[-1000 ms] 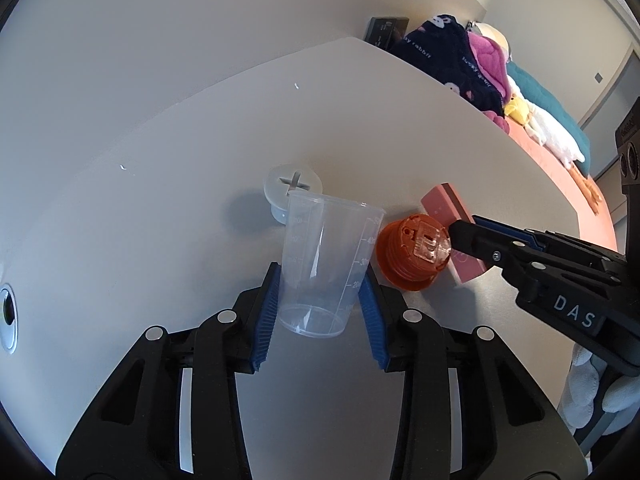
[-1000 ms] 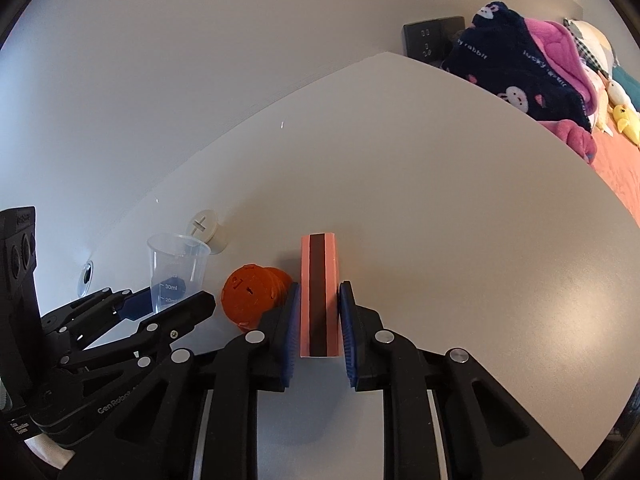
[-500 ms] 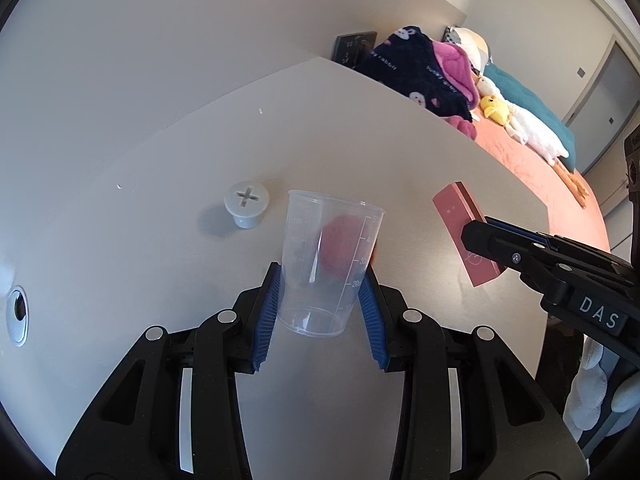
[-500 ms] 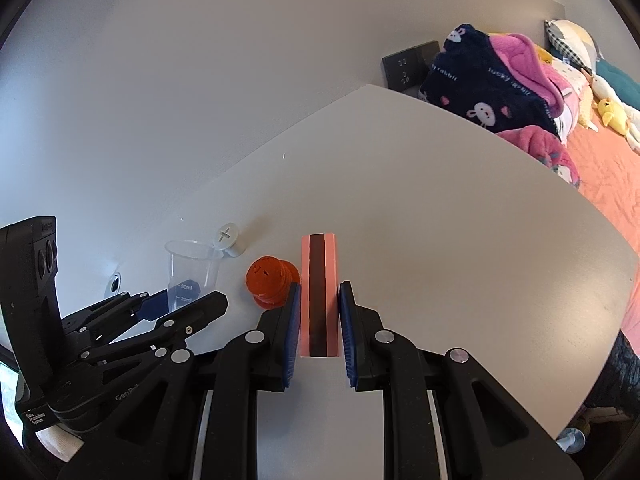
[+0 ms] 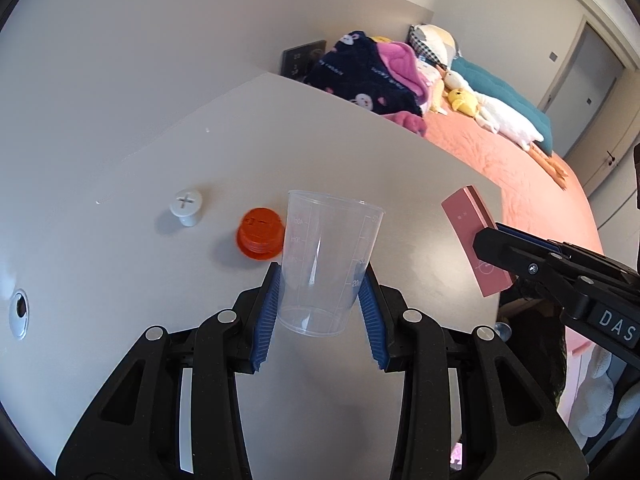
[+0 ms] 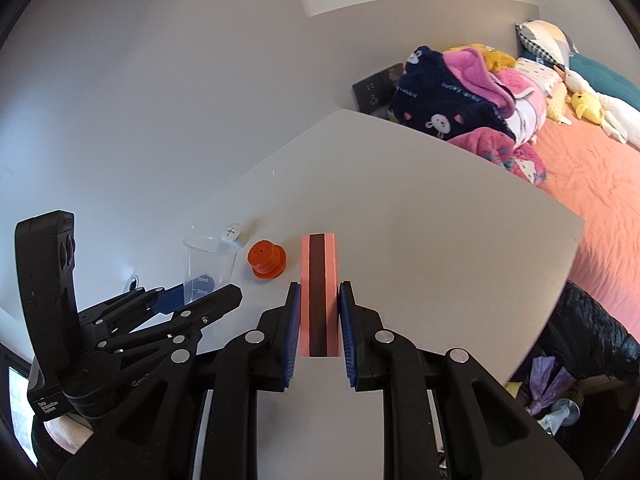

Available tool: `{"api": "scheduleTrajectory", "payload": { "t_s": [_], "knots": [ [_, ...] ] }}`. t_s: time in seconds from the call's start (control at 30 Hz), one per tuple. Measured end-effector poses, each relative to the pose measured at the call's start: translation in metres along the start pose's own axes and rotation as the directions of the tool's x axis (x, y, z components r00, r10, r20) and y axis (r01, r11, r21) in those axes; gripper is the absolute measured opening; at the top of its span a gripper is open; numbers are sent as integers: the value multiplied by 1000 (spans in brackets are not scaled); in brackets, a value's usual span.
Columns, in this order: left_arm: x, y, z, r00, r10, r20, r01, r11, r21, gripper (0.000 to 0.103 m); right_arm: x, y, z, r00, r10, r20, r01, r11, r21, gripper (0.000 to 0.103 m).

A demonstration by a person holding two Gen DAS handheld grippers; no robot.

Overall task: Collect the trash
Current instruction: 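Carry the measuring cup and pink stick over the black trash bag, then open both tools to drop the cup and pink stick into the bag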

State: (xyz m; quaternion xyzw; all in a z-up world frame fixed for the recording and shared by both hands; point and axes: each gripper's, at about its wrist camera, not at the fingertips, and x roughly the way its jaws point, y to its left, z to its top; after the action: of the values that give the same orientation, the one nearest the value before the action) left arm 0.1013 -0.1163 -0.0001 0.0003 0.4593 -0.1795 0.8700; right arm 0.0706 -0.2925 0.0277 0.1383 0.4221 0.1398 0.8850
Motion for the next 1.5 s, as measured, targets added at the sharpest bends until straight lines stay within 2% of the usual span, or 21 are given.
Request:
{"api": "scheduleTrajectory", "payload": {
  "t_s": [0.37, 0.83, 1.5],
  "knots": [
    [-4, -51, 0, 998, -65, 5, 64, 994, 88, 38, -48, -30, -20, 998, -48, 50, 45, 997, 60, 20],
    [5, -114, 2, 989, -147, -21, 148, 969, 197, 38, -91, -77, -39, 986, -133, 101, 115, 980, 162, 21],
    [16, -213, -1, 956, -280, -86, 292, 884, 364, 38, -160, -147, -78, 942, -294, 164, 227, 914, 335, 21]
  ]
}}
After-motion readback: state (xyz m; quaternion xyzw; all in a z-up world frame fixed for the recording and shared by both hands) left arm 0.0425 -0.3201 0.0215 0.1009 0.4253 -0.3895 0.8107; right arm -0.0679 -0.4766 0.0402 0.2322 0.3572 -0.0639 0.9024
